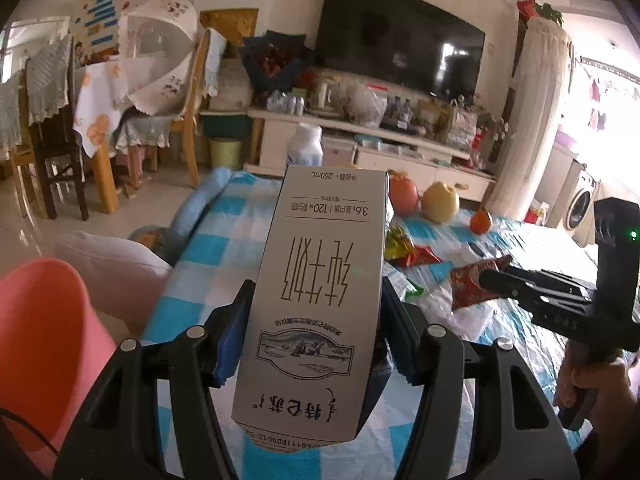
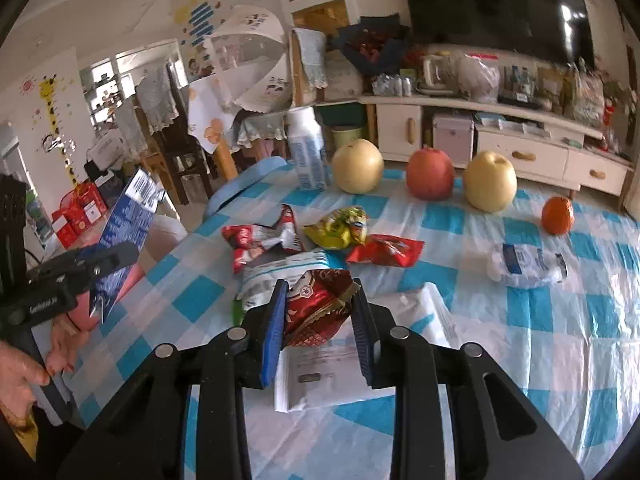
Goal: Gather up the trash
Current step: 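Lift the carton with the left tool while the right tool lifts the red bag toward the bucket, then open both tools over the pink bucket to drop carton and red bag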
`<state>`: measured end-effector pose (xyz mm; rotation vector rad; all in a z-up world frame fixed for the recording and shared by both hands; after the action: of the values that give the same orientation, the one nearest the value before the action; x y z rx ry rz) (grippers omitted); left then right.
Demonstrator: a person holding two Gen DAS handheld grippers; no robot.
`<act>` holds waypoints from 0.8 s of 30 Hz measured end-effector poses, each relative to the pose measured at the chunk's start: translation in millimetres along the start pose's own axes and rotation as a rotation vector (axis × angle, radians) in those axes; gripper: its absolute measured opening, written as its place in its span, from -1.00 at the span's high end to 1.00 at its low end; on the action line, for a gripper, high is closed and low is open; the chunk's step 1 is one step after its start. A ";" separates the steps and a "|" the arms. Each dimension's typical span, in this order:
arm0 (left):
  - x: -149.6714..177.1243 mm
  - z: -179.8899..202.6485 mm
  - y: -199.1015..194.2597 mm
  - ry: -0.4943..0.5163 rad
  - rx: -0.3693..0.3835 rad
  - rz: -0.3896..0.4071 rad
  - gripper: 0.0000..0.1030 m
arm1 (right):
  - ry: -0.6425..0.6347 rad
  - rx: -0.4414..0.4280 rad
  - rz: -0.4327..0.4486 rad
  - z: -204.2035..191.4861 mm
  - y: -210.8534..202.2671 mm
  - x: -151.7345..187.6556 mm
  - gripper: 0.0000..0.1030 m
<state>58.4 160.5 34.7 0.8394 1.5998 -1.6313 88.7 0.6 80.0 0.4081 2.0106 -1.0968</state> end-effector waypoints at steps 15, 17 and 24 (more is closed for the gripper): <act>-27.0 -89.7 -38.2 -0.153 -0.179 0.124 -0.20 | -0.031 -0.207 0.009 -112.3 19.1 -11.6 0.37; -29.1 -110.2 -45.3 -0.188 -0.228 0.139 -0.20 | -0.031 -0.257 -0.008 -138.3 32.0 -10.1 0.37; -22.8 -199.3 -62.1 -0.368 -0.419 0.150 -0.20 | -0.038 -0.402 -0.017 -225.0 72.6 -22.1 0.37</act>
<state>15.0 360.5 81.9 0.4014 1.4965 -1.1997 36.0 227.4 126.3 0.1593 2.1380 -0.6773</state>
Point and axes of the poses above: each gripper's, at about its wrist camera, not at the fingertips, and y roughly the way its jaws point, z to its right, x to its underside, the point moved 10 cm from there along y, roughly the way its jaws point, and after that the axes turned 13 degrees about -x, right-handed, at the moved point
